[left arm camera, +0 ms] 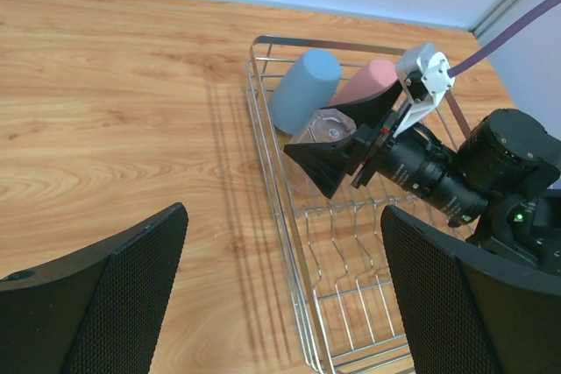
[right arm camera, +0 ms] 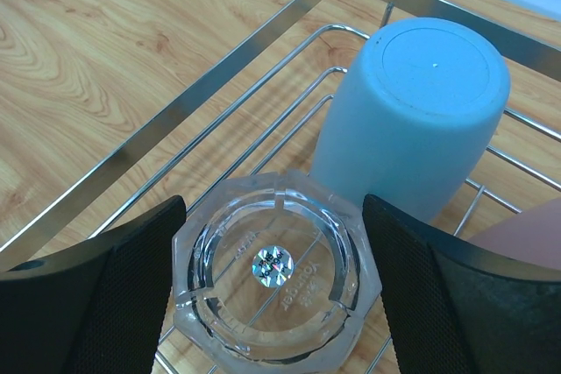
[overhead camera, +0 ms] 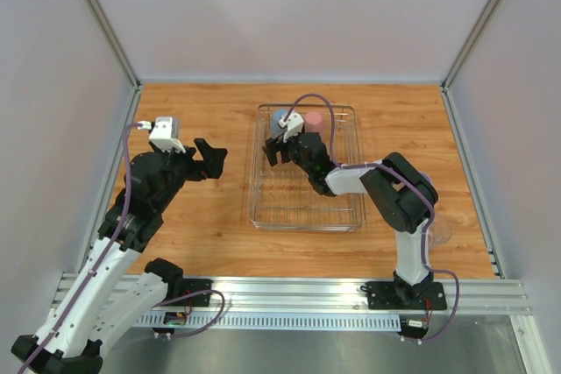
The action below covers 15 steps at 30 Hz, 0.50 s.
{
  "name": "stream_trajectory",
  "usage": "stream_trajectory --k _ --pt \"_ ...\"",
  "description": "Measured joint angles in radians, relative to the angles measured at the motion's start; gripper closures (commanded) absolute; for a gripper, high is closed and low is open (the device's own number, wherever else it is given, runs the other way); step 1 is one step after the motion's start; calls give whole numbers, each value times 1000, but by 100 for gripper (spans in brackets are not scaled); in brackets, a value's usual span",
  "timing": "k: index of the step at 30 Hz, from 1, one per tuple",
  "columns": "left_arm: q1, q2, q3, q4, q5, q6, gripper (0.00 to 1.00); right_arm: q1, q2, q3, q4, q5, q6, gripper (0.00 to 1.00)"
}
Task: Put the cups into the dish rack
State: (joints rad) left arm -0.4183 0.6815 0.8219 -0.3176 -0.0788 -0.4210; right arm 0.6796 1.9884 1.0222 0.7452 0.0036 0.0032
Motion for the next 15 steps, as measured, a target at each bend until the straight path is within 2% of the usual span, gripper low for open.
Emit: stream_trajectory --k 7,9,13,15 --pt "0 0 -1 12 4 -1 0 0 -10 0 -15 8 9 14" --pt "0 1 -1 15 8 -1 0 1 -28 0 -45 16 16 12" --pt "0 21 6 7 10 -1 0 3 -88 33 -159 35 34 0" --pt "0 42 30 -13 10 -1 0 5 -135 61 -221 43 44 0"
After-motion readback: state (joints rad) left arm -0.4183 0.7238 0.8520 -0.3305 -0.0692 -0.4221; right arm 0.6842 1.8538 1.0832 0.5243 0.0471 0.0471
